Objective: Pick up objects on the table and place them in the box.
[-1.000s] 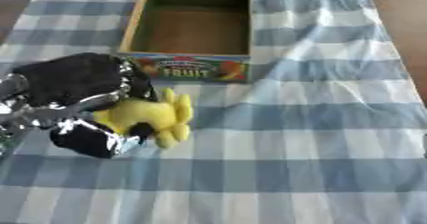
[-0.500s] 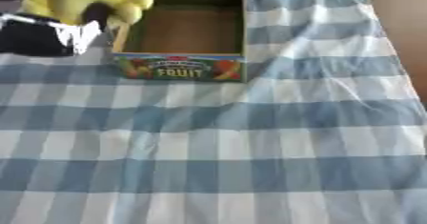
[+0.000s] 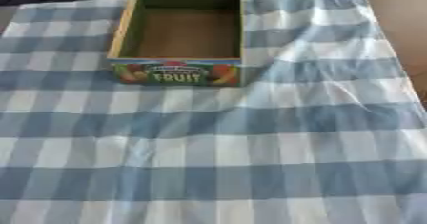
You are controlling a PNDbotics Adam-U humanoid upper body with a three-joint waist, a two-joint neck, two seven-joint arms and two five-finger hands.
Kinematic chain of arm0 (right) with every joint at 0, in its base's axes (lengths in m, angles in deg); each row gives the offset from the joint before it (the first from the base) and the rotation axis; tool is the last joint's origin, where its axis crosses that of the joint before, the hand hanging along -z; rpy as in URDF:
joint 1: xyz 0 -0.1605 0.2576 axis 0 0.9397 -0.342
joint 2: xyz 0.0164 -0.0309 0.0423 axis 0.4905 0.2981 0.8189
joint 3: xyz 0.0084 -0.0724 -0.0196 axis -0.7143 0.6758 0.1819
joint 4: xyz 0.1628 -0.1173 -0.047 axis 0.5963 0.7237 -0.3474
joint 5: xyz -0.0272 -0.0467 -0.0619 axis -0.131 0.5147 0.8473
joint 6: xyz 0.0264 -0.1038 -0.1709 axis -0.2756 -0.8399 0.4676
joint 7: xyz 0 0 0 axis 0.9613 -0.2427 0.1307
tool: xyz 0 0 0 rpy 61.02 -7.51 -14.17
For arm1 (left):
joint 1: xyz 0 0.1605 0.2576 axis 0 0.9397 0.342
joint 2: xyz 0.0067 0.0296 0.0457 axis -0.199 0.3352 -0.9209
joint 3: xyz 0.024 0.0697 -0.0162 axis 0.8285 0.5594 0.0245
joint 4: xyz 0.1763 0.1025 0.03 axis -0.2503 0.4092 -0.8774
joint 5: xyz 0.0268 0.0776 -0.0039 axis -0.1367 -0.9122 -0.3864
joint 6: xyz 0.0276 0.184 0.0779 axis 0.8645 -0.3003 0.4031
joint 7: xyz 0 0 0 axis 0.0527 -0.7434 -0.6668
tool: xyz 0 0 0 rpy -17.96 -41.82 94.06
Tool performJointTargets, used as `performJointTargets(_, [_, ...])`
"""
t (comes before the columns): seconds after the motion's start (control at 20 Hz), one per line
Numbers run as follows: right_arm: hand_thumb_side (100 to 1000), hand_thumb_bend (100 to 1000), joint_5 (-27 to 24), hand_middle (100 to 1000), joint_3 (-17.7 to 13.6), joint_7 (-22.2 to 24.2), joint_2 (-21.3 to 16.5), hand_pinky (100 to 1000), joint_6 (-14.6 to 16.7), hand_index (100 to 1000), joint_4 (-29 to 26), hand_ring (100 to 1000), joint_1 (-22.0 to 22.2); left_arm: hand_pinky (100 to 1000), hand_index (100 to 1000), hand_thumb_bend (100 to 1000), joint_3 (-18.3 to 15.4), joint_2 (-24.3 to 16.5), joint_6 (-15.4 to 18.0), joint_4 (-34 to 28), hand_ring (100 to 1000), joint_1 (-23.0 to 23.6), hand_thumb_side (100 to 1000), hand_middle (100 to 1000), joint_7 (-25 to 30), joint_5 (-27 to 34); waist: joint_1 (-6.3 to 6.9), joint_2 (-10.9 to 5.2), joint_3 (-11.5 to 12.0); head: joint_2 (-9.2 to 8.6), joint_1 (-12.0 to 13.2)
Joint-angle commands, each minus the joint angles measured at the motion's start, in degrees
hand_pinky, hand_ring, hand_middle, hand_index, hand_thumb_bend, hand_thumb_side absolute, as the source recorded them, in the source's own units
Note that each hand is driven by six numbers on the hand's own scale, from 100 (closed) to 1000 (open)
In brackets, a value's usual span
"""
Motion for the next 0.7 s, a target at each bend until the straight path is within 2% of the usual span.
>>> performJointTargets(0.05, [422, 100, -0.3, 446, 0.1, 0.3, -1.4, 718, 0.4, 726, -1.1, 545, -0.8, 477, 371, 100, -0.4, 1.5, 4.4, 11.3, 582, -3.6, 355, 458, -10.6, -2.9, -0.08, -0.75, -0.7, -1.56, 1.2])
performJointTargets(0.2, [423, 100, -0.5, 446, 0.2, 0.6, -1.4, 719, 0.6, 726, -1.1, 545, -1.2, 494, 399, 100, -0.6, 3.6, 9.9, 21.0, 596, -5.7, 336, 468, -18.6, -5.0, -0.01, -0.33, -1.7, -2.77, 2.4])
performJointTargets(0.25, [429, 100, -0.5, 446, 0.3, 0.7, -1.4, 719, 0.7, 726, -1.1, 545, -1.3, 496, 399, 100, -0.6, 4.2, 11.3, 23.0, 597, -6.2, 305, 468, -19.8, -5.6, 0.03, -0.19, -2.0, -3.12, 2.8])
performJointTargets(0.35, [424, 100, -0.6, 446, 0.4, 0.9, -1.5, 719, 0.9, 726, -1.1, 545, -1.5, 499, 401, 100, -0.8, 4.9, 13.5, 26.0, 602, -6.9, 335, 471, -21.3, -7.2, 0.12, 0.05, -2.7, -3.59, 3.6])
performJointTargets(0.7, [427, 100, -0.9, 446, 0.6, 1.3, -1.3, 719, 1.4, 727, -1.1, 546, -2.1, 519, 424, 100, -0.9, 7.2, 16.2, 32.0, 621, -7.3, 319, 489, -21.6, -14.0, 0.25, 0.71, -5.0, -4.24, 5.2])
